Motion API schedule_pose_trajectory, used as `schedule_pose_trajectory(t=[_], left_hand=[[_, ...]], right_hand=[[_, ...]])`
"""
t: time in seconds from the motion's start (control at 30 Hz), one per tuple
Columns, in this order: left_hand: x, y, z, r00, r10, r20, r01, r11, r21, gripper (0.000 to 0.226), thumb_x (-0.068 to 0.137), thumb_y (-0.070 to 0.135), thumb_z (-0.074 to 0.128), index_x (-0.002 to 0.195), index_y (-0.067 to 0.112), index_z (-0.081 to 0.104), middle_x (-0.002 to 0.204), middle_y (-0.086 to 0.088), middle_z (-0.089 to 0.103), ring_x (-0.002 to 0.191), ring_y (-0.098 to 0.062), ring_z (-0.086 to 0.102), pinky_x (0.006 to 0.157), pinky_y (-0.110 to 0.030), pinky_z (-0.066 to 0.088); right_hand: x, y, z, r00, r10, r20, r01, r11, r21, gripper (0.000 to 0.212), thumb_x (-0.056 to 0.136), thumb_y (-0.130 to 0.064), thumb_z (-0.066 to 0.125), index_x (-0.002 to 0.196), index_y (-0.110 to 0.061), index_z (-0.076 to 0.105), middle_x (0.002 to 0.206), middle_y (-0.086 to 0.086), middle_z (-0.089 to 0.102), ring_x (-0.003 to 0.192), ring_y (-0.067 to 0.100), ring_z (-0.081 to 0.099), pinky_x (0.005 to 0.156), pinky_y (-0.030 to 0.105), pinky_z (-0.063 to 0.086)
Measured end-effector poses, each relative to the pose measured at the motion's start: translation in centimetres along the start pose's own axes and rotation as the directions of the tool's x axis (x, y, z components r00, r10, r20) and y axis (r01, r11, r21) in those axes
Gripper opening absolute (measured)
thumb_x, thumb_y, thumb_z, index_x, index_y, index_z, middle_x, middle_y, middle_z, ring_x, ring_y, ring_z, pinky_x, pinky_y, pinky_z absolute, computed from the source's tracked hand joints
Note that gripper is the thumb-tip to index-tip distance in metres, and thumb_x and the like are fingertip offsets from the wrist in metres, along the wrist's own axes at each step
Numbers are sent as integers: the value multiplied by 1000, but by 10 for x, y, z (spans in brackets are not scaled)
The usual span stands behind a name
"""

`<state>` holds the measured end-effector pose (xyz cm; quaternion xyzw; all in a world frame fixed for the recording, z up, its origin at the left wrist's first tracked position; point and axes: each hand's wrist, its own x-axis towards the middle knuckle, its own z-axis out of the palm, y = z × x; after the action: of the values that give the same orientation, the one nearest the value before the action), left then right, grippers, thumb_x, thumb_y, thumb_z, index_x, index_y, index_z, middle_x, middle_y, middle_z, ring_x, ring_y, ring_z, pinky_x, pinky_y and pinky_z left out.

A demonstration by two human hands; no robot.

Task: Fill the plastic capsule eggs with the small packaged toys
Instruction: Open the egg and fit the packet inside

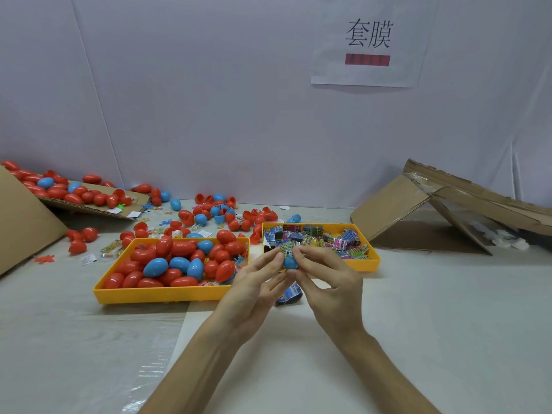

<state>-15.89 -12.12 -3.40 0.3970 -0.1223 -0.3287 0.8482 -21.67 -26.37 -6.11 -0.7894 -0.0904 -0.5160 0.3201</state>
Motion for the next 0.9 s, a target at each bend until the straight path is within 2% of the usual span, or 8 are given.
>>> schedule_pose_trajectory(t=[0.2, 0.43, 0.53, 0.63, 0.8, 0.9], left_hand=[[1, 0, 0, 1000, 5, -18, -5, 1000, 5, 53, 84, 16, 71, 134, 2, 58, 124, -16, 71, 116, -27, 68, 96, -33, 57], [1, 0, 1, 999, 7, -48, -7, 1000, -6, 50, 84, 13, 70, 132, 0, 59, 120, -17, 72, 112, -29, 70, 91, -31, 58], [0, -1, 2, 999, 4, -46, -5, 1000, -14, 45, 86, 14, 68, 129, -1, 62, 120, -18, 72, 114, -30, 69, 91, -30, 58], [0, -1, 2, 999, 3, -42, -4, 999, -36, 45, 85, 15, 69, 127, 0, 63, 119, -19, 72, 113, -29, 70, 89, -30, 60], [0, -1, 1, 999, 20, -27, -20, 1000, 18, 46, 86, 15, 69, 130, 1, 62, 122, -17, 71, 114, -29, 69, 94, -33, 57], [1, -1, 1, 999, 20, -44, -19, 999, 40, 48, 84, 14, 71, 129, 1, 62, 120, -17, 72, 111, -29, 71, 90, -31, 59]], right_hand=[[-1, 2, 1, 1000, -27, -2, 27, 1000, 13, 34, 81, -4, 77, 115, 0, 74, 111, 4, 72, 106, 10, 67, 93, 17, 52], [-2, 1, -1, 999, -36, -20, 36, 999, -13, 35, 79, -2, 79, 113, -1, 73, 115, 0, 71, 109, 7, 68, 95, 18, 52], [0, -2, -2, 1000, 1, -14, -1, 1000, 9, 34, 80, -8, 81, 113, -6, 75, 113, -3, 73, 108, 4, 68, 94, 21, 54], [2, -3, -1, 997, 68, 20, -69, 997, 25, 42, 80, -5, 81, 121, -7, 72, 116, -5, 69, 110, 6, 64, 90, 21, 56], [2, -2, -2, 1000, 27, 12, -27, 999, -21, 34, 80, -6, 79, 114, -1, 74, 102, 4, 72, 97, 9, 65, 87, 14, 52], [0, -2, -3, 1000, 4, 6, -4, 999, -41, 32, 81, -8, 76, 112, 1, 74, 98, 6, 73, 93, 9, 66, 85, 12, 52]])
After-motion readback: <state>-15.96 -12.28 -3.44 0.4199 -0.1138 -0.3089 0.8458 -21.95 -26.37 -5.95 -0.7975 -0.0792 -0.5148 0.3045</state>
